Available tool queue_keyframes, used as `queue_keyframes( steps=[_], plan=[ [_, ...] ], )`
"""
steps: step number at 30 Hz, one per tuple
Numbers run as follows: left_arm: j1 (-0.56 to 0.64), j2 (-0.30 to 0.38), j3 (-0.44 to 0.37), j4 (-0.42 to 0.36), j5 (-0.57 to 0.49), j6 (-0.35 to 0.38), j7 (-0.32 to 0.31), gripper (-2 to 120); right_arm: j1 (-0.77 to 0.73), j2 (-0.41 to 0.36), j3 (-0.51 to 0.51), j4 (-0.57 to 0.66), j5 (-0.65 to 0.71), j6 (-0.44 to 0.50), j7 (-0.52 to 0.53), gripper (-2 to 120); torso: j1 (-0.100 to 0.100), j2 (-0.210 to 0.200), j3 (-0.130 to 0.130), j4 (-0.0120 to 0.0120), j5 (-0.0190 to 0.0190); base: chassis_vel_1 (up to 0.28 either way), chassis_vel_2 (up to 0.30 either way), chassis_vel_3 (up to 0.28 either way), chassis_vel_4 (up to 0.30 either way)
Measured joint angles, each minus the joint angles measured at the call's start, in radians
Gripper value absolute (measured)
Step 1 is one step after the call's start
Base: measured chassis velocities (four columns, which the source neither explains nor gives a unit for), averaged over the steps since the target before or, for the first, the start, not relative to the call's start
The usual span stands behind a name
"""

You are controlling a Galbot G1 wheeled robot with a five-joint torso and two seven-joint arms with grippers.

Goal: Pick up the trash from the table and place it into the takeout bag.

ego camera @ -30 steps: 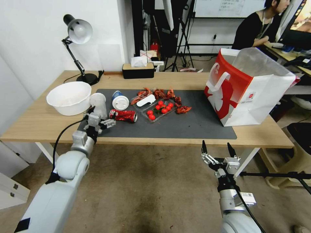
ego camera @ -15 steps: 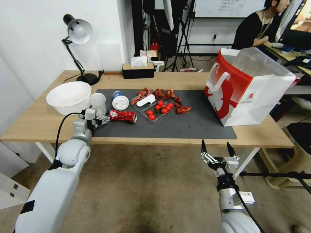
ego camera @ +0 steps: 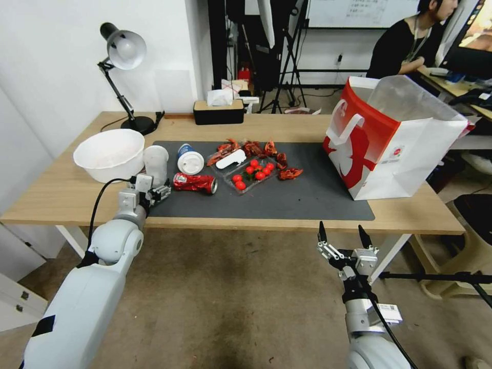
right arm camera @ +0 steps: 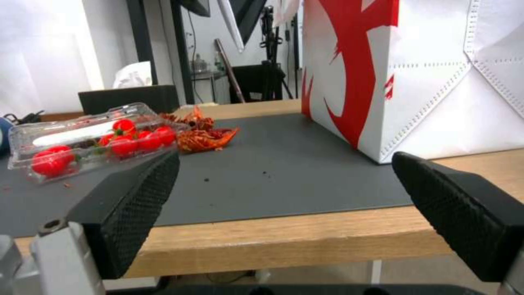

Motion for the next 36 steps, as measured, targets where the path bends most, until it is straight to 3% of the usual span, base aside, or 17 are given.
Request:
queue_keyframes(
  steps=[1, 5, 24, 31, 34, 36],
  plan=[
    [0.003, 0.0, -0.002, 0.0, 0.001, 0.0, 0.0, 62, 0.0, 0.0, -0.001, 0.0, -0.001, 0.0, 0.0, 97, 0.0, 0.0, 0.0, 0.0, 0.0, 0.0, 0.0, 0.0, 0.0],
    [0.013, 0.002, -0.006, 0.0, 0.002, -0.012, 0.004, 53, 0.0, 0.001, -0.002, 0.0, -0.004, 0.0, 0.002, 96, 0.0, 0.0, 0.0, -0.0001, 0.0001, 0.0, 0.0, 0.0, 0.0],
    [0.055, 0.016, -0.03, -0.048, 0.006, -0.133, 0.071, 53, 0.007, 0.007, -0.017, -0.001, -0.012, -0.002, 0.009, 96, 0.0, 0.0, 0.0, 0.0001, 0.0, 0.0, 0.0, 0.0, 0.0],
    [0.051, 0.034, -0.032, -0.096, -0.054, -0.285, 0.143, 53, 0.009, 0.006, -0.018, 0.001, -0.013, -0.003, 0.01, 95, 0.0, 0.0, 0.0, 0.0001, 0.0, 0.0, 0.0, 0.0, 0.0],
    [0.047, 0.039, -0.029, -0.103, -0.064, -0.302, 0.157, 53, 0.009, 0.006, -0.018, 0.002, -0.013, -0.003, 0.01, 95, 0.0, 0.0, 0.0, 0.0001, 0.0002, 0.0, 0.0, 0.0, 0.0],
    [0.024, 0.058, -0.011, -0.124, -0.103, -0.345, 0.203, 53, 0.007, 0.006, -0.018, 0.004, -0.013, -0.004, 0.01, 95, 0.0, 0.0, 0.0, 0.0, 0.0, 0.0, 0.0, 0.0, 0.0]
  ],
)
